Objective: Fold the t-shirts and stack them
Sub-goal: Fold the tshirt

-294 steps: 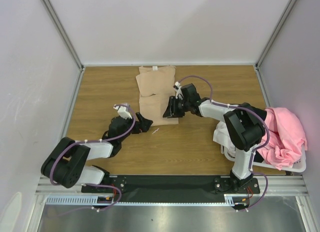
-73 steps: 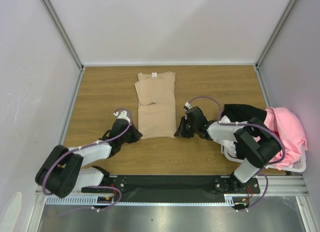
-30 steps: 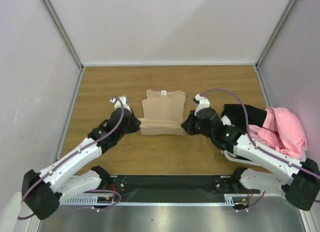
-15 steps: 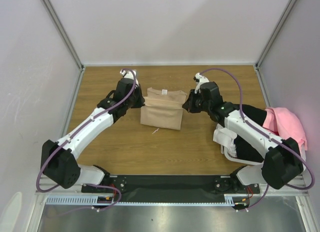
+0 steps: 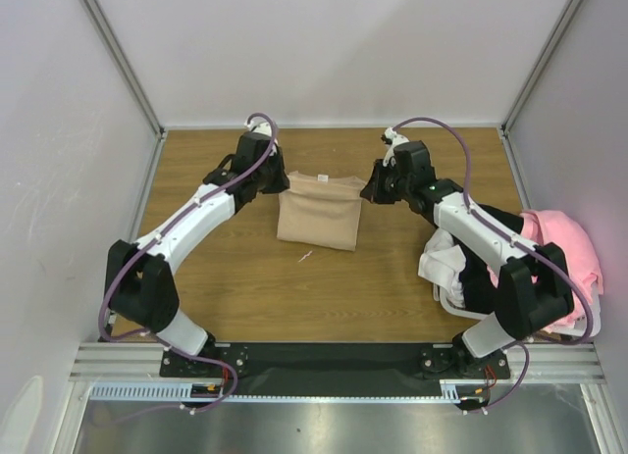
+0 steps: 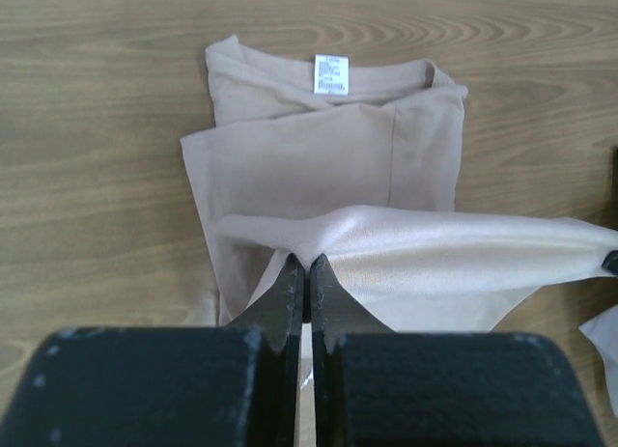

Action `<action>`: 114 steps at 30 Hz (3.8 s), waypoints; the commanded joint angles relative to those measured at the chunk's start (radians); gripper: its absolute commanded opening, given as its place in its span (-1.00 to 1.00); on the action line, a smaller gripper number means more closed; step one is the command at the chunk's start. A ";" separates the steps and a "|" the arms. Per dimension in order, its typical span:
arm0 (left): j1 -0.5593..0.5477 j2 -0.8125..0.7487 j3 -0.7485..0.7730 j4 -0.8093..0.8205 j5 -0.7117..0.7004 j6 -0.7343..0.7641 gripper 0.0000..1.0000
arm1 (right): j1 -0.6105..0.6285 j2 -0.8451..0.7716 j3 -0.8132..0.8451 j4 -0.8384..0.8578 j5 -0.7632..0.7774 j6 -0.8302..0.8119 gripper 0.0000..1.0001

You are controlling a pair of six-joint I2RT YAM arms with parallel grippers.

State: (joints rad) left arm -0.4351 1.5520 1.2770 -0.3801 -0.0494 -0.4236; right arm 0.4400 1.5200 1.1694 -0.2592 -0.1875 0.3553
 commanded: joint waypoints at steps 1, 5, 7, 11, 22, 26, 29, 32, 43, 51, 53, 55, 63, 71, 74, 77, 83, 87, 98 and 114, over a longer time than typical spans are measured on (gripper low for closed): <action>0.024 0.052 0.091 0.037 0.003 0.045 -0.99 | -0.029 0.040 0.062 0.014 -0.003 -0.033 -1.00; 0.026 0.094 0.124 0.052 -0.007 0.032 -0.99 | -0.041 0.078 0.088 0.021 0.008 -0.052 -1.00; 0.029 0.108 0.133 0.067 -0.003 0.028 -1.00 | -0.047 0.100 0.104 0.032 0.008 -0.053 -1.00; 0.039 0.152 0.171 0.067 -0.006 0.034 -0.99 | -0.069 0.149 0.150 0.034 -0.006 -0.064 -1.00; 0.091 0.328 0.268 0.073 0.032 0.039 -0.99 | -0.109 0.371 0.294 -0.006 -0.102 -0.084 -1.00; 0.110 0.405 0.331 0.056 0.074 0.043 -0.99 | -0.132 0.423 0.322 -0.009 -0.107 -0.082 -1.00; 0.113 0.448 0.369 0.064 0.092 0.051 -0.99 | -0.144 0.451 0.334 -0.011 -0.115 -0.070 -1.00; 0.116 0.486 0.406 0.055 0.106 0.051 -1.00 | -0.150 0.466 0.352 -0.022 -0.109 -0.072 -1.00; 0.133 0.542 0.441 0.052 0.102 0.039 -0.99 | -0.158 0.542 0.430 -0.066 -0.125 -0.082 -1.00; 0.139 0.576 0.462 0.053 0.108 0.036 -0.76 | -0.161 0.600 0.502 -0.078 -0.141 -0.090 -0.95; 0.144 0.582 0.485 0.043 0.109 0.039 -0.60 | -0.165 0.632 0.559 -0.109 -0.147 -0.085 -0.65; 0.147 0.580 0.501 0.044 0.108 0.055 -0.03 | -0.168 0.660 0.671 -0.136 -0.164 -0.081 -0.45; 0.148 0.536 0.654 0.032 0.225 0.120 0.59 | -0.178 0.698 0.905 -0.269 -0.224 -0.056 0.29; 0.147 0.451 0.429 0.265 0.562 0.033 0.62 | -0.173 0.614 0.595 0.009 -0.489 0.089 0.13; 0.145 0.461 0.351 0.361 0.586 -0.018 0.57 | -0.175 0.646 0.544 0.063 -0.529 0.112 0.00; 0.145 0.485 0.299 0.463 0.570 -0.075 0.49 | -0.173 0.672 0.526 0.081 -0.506 0.109 -0.06; 0.142 0.552 0.223 0.604 0.542 -0.208 0.46 | -0.175 0.707 0.530 0.087 -0.388 0.097 -0.07; 0.141 0.565 0.202 0.604 0.424 -0.227 0.46 | -0.173 0.707 0.504 0.132 -0.307 0.120 -0.07; 0.139 0.643 0.200 0.624 0.316 -0.271 0.46 | -0.161 0.741 0.484 0.182 -0.225 0.137 -0.08; 0.142 0.634 0.372 0.492 0.267 -0.103 0.58 | -0.196 0.773 0.641 0.137 -0.237 0.122 -0.07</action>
State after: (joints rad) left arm -0.2924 2.2440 1.5871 0.1474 0.2382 -0.6250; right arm 0.2649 2.2955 1.7309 -0.1215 -0.4259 0.4953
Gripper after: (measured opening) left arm 0.781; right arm 0.462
